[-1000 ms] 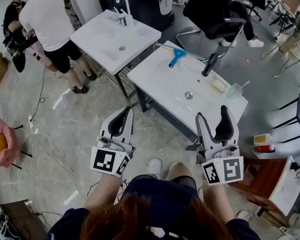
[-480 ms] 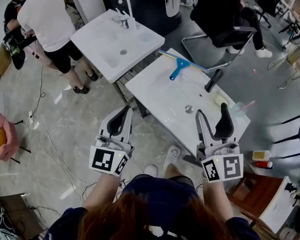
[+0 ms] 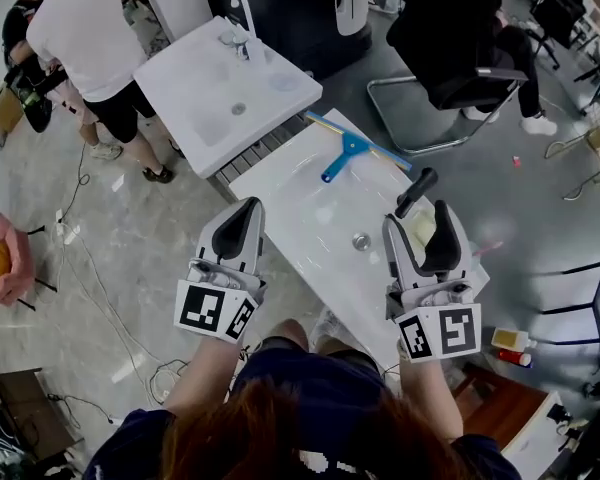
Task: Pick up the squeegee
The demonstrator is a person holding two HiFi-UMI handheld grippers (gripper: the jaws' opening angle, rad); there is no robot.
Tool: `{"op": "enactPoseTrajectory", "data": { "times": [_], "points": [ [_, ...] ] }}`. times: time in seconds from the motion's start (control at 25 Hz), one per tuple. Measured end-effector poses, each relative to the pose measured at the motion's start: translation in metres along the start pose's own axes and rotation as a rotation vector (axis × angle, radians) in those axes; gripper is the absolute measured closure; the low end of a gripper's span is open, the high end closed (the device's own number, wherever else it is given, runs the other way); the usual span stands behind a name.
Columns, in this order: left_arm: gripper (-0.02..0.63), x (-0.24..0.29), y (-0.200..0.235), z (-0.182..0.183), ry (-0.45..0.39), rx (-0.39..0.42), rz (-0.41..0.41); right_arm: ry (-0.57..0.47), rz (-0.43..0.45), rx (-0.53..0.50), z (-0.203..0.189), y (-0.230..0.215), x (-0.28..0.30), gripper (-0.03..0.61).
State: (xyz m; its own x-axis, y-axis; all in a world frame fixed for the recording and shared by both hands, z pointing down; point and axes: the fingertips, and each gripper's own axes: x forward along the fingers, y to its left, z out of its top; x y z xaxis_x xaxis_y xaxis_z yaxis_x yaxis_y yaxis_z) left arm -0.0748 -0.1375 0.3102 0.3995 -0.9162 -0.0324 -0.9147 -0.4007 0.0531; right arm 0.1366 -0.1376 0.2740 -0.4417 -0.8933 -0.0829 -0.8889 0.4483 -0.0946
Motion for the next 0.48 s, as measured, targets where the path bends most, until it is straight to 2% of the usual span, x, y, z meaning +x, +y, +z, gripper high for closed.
{"op": "enactPoseTrajectory", "data": {
  "times": [0.28, 0.48],
  "points": [
    [0.594, 0.028, 0.006, -0.014, 0.051, 0.004, -0.002, 0.049, -0.003, 0.036, -0.018, -0.019, 0.03, 0.247],
    [0.594, 0.062, 0.025, -0.02, 0.068, 0.009, -0.056, 0.075, -0.032, 0.055, -0.035, -0.023, 0.069, 0.246]
  ]
}}
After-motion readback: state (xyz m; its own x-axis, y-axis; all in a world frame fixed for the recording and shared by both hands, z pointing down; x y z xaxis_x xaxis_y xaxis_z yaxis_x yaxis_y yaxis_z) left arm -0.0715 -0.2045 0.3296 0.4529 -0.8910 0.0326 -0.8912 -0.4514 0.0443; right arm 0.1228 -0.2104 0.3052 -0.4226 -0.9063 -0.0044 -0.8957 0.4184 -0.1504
